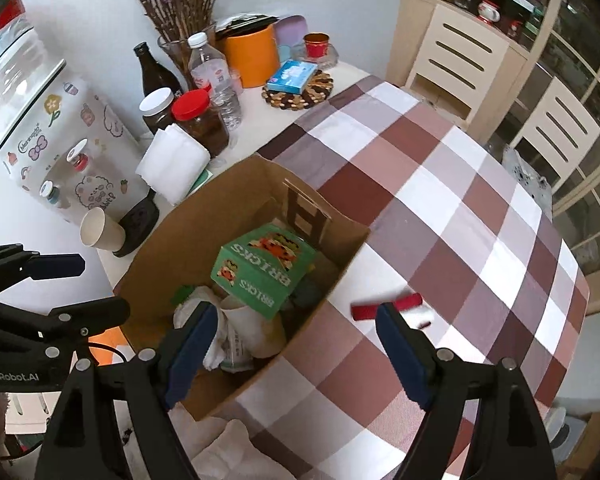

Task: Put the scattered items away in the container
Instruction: 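Move both grippers from the box toward the plush and cotton-swab box, then grasp the white plush with the left gripper while the right grasps the clear cotton-swab box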

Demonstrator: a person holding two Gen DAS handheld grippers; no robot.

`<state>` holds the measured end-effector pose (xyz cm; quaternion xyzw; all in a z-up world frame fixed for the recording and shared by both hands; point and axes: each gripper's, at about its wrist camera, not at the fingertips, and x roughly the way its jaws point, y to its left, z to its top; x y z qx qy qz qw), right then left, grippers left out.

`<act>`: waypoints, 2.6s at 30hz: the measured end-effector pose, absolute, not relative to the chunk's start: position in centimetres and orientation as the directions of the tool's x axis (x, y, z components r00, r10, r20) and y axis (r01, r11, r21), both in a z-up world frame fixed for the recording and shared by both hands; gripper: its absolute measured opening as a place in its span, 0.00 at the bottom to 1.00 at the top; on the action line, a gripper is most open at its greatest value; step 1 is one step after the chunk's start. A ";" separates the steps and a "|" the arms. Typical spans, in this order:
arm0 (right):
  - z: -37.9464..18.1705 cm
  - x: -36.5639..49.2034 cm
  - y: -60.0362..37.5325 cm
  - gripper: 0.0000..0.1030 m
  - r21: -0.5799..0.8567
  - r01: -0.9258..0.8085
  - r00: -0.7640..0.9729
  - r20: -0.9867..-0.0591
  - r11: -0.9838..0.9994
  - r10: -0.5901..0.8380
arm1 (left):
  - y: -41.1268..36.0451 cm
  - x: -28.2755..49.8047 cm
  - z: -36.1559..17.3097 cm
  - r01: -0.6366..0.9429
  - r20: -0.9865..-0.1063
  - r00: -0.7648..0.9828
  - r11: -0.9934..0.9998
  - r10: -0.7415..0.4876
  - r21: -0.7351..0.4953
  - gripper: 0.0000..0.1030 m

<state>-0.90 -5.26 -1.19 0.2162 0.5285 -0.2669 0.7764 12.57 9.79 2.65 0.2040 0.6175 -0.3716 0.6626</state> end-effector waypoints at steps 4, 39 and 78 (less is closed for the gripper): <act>-1.2 -2.6 -5.5 0.81 0.062 0.675 0.296 -0.936 0.736 -0.193 | 8.9 11.5 2.8 0.770 -0.971 -0.041 0.612 -0.236 -0.181 0.76; -6.9 -25.9 -8.5 0.81 0.144 0.925 0.228 -0.951 0.350 -0.210 | -2.7 -4.9 0.6 0.899 -0.955 -0.231 0.334 -0.188 -0.283 0.76; -24.2 -19.3 -15.1 0.80 -0.024 0.563 0.167 -0.976 0.826 -0.143 | -18.2 -0.1 -18.5 0.883 -0.990 -0.063 0.455 -0.129 -0.115 0.84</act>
